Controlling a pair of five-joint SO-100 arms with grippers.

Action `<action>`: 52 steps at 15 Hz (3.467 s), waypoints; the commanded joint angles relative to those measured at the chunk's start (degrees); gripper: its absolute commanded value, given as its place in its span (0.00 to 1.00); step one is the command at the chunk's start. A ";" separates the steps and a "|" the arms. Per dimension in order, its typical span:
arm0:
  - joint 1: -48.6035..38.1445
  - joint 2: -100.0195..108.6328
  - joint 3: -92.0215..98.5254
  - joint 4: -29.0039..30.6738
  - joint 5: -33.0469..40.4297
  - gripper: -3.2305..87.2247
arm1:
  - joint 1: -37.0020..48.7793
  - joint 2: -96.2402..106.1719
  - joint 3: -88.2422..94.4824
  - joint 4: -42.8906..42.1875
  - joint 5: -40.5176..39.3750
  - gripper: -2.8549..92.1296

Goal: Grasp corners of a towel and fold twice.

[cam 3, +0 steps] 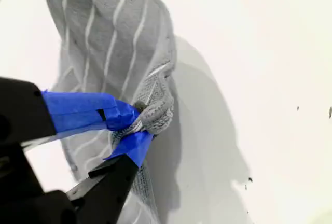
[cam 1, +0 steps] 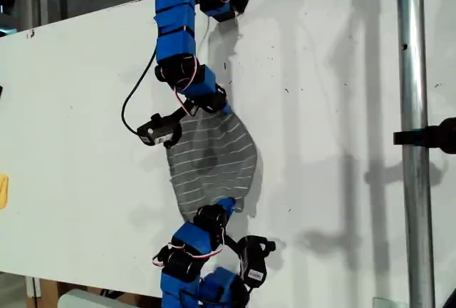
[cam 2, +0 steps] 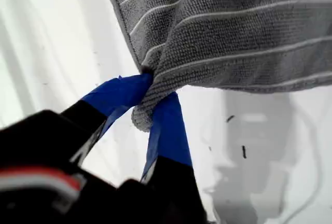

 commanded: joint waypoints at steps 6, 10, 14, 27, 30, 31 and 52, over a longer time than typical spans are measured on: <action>-3.69 11.25 9.67 -1.32 -5.19 0.00 | 7.12 14.94 14.24 -7.12 2.55 0.03; -8.00 14.24 18.98 -3.16 -5.98 0.00 | 13.36 10.99 16.70 -12.66 -2.46 0.03; -21.88 20.74 27.25 -3.08 4.31 0.00 | 26.54 5.19 13.36 -18.11 -12.57 0.03; -26.28 45.53 64.25 -28.83 4.31 0.00 | 26.10 -5.80 18.90 -24.17 -13.45 0.03; -27.16 48.25 66.36 -26.02 3.78 0.00 | 29.09 -10.11 19.78 -26.98 -13.71 0.03; -27.60 48.08 66.62 -25.93 3.96 0.00 | 29.62 -11.87 18.98 -27.33 -13.71 0.03; -14.59 95.54 87.10 -3.34 1.76 0.20 | 38.14 55.63 77.78 -17.49 21.88 0.47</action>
